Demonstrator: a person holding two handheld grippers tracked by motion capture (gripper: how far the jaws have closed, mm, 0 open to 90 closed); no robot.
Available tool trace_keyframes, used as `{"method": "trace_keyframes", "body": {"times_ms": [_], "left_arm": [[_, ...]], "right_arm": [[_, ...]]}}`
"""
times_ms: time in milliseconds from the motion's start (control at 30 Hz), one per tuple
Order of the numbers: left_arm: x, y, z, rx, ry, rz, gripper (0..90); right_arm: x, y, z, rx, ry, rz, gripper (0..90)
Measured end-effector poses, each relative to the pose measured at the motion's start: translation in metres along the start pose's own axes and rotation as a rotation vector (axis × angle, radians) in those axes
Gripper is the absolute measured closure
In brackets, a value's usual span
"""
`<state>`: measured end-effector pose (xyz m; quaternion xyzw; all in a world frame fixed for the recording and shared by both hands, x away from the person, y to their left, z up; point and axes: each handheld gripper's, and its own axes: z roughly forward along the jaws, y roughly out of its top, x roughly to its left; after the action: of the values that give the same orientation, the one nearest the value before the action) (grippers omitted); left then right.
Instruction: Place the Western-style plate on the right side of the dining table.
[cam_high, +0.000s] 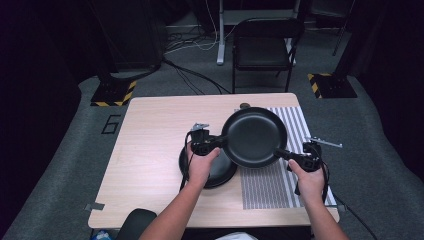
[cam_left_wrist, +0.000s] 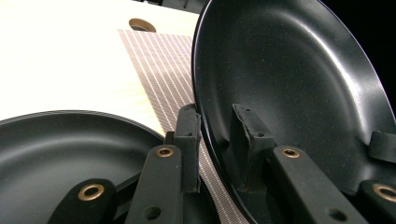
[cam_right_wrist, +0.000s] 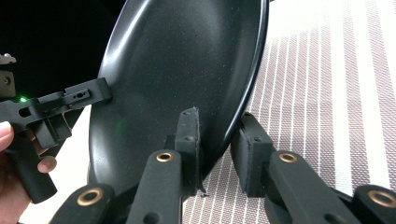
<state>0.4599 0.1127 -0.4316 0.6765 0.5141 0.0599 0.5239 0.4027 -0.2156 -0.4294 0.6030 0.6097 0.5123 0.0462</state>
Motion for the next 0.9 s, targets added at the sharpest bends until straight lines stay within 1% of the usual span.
{"method": "trace_keyframes", "body": {"times_ms": [200,300,333,367,400,500,900], "left_arm": [[-0.003,0.000,0.006,0.005,-0.011,-0.003,72.8],[-0.005,0.001,0.007,0.007,-0.014,-0.003,72.9],[-0.006,0.001,0.008,0.009,-0.018,0.003,72.9],[-0.006,0.001,0.009,0.009,-0.019,0.001,73.1],[-0.007,0.001,0.010,0.013,-0.020,0.008,73.0],[-0.010,0.001,0.014,0.018,-0.028,0.005,73.0],[-0.018,0.002,0.026,0.029,-0.054,0.017,73.3]], "right_arm": [[-0.003,-0.002,-0.004,-0.006,-0.007,0.016,73.2],[-0.005,-0.002,-0.006,-0.009,-0.011,0.012,73.2],[-0.006,-0.002,-0.008,-0.011,-0.013,0.021,73.2],[-0.006,-0.003,-0.008,-0.014,-0.015,0.019,73.2],[-0.007,-0.003,-0.009,-0.015,-0.016,0.022,73.2],[-0.009,-0.004,-0.012,-0.020,-0.023,0.025,73.1],[-0.017,-0.005,-0.023,-0.042,-0.045,0.040,73.2]]}}
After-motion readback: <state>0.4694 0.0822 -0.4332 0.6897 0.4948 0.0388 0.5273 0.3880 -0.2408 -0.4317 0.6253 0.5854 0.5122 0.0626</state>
